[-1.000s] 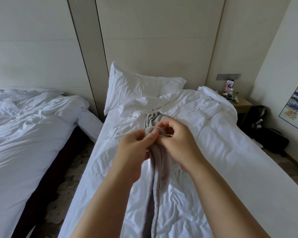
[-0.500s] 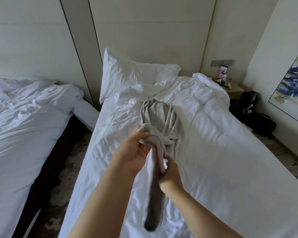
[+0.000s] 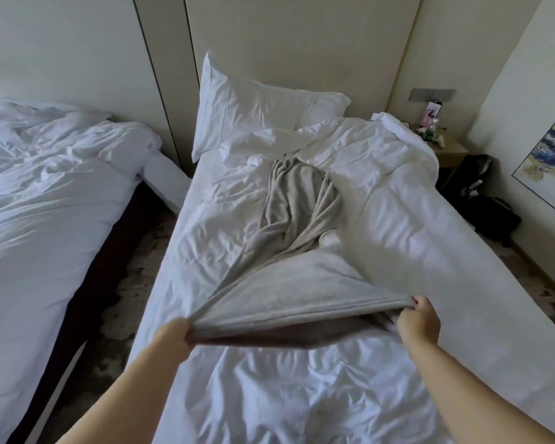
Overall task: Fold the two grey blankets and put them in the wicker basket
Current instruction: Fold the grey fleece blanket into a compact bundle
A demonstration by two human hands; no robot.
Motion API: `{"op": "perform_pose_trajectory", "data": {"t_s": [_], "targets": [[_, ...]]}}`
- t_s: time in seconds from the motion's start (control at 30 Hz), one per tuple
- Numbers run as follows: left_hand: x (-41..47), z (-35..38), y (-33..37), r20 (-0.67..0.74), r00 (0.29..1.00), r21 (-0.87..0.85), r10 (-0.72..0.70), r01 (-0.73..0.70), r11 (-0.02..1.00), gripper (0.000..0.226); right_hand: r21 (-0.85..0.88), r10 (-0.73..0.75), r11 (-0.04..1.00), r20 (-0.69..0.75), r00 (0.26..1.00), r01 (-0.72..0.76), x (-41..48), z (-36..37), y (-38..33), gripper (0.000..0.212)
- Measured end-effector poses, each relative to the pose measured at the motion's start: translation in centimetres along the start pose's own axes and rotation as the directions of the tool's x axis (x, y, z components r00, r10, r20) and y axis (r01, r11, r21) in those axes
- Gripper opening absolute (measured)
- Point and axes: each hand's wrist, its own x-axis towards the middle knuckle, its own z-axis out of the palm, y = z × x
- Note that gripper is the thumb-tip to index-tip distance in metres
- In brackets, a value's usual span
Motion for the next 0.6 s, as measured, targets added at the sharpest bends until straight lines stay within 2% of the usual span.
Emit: {"op": "perform_pose_trajectory", "data": {"t_s": [0.07, 0.17, 0.23, 0.27, 0.3, 0.33, 0.37, 0.4, 0.43, 0.47, 0.5, 0.53, 0.6], "targets": [[1.3, -1.0, -4.8, -0.050, 0.985, 0.051, -0.165, 0.168, 0.984, 0.015, -0.218, -0.005, 0.975, 0.194, 0.981, 0.048, -0.7, 0.6, 2.7, 0.028], [0.9, -1.6, -6.8, -0.019, 0.964, 0.106, -0.267, 0.267, 0.958, 0.016, -0.404, 0.100, 0.909, 0.458, 0.883, 0.107, -1.5, 0.7, 4.8, 0.013], [0.5, -1.4, -5.7, 0.055, 0.941, 0.192, -0.333, 0.317, 0.929, 0.015, -0.528, 0.130, 0.813, 0.575, 0.808, 0.245, -0.9, 0.1, 4.3, 0.012], [0.5, -0.9, -4.4, 0.137, 0.925, 0.271, -0.353, 0.308, 0.912, 0.013, -0.583, 0.130, 0.746, 0.603, 0.787, 0.323, -0.2, -0.3, 3.4, 0.015], [0.5, -0.5, -2.8, 0.228, 0.915, 0.357, -0.332, 0.239, 0.903, 0.014, -0.615, 0.093, 0.699, 0.585, 0.806, 0.365, 0.8, -0.7, 2.0, 0.017], [1.0, 0.1, -1.1, 0.308, 0.912, 0.409, -0.270, 0.130, 0.903, 0.022, -0.576, -0.007, 0.733, 0.527, 0.850, 0.362, 1.9, -1.3, 0.4, 0.019], [1.6, 0.8, 0.8, 0.348, 0.925, 0.377, -0.153, 0.012, 0.926, 0.031, -0.460, -0.149, 0.817, 0.415, 0.897, 0.348, 3.3, -1.9, -1.1, 0.022], [2.1, 1.5, 2.7, 0.333, 0.943, 0.289, 0.019, -0.121, 0.950, 0.035, -0.315, -0.281, 0.882, 0.248, 0.927, 0.351, 4.4, -2.7, -2.9, 0.027], [2.4, 2.0, 4.5, 0.248, 0.948, 0.200, 0.198, -0.250, 0.947, 0.035, -0.169, -0.386, 0.906, 0.042, 0.922, 0.387, 5.3, -3.7, -4.6, 0.033], [2.8, 2.3, 5.9, 0.144, 0.936, 0.117, 0.322, -0.339, 0.934, 0.032, -0.060, -0.429, 0.903, -0.126, 0.894, 0.425, 6.0, -4.5, -6.1, 0.038], [2.9, 2.6, 6.8, 0.057, 0.920, 0.055, 0.388, -0.391, 0.919, 0.030, 0.017, -0.426, 0.897, -0.236, 0.873, 0.442, 6.4, -5.1, -7.2, 0.041], [3.5, 2.9, 6.9, 0.002, 0.910, 0.042, 0.414, -0.414, 0.909, 0.031, 0.084, -0.376, 0.907, -0.287, 0.881, 0.414, 6.8, -5.1, -7.5, 0.041], [5.0, 3.4, 4.8, -0.061, 0.921, 0.216, 0.384, -0.364, 0.906, 0.040, 0.147, -0.247, 0.948, -0.224, 0.943, 0.283, 6.7, -3.6, -6.4, 0.039]]}}
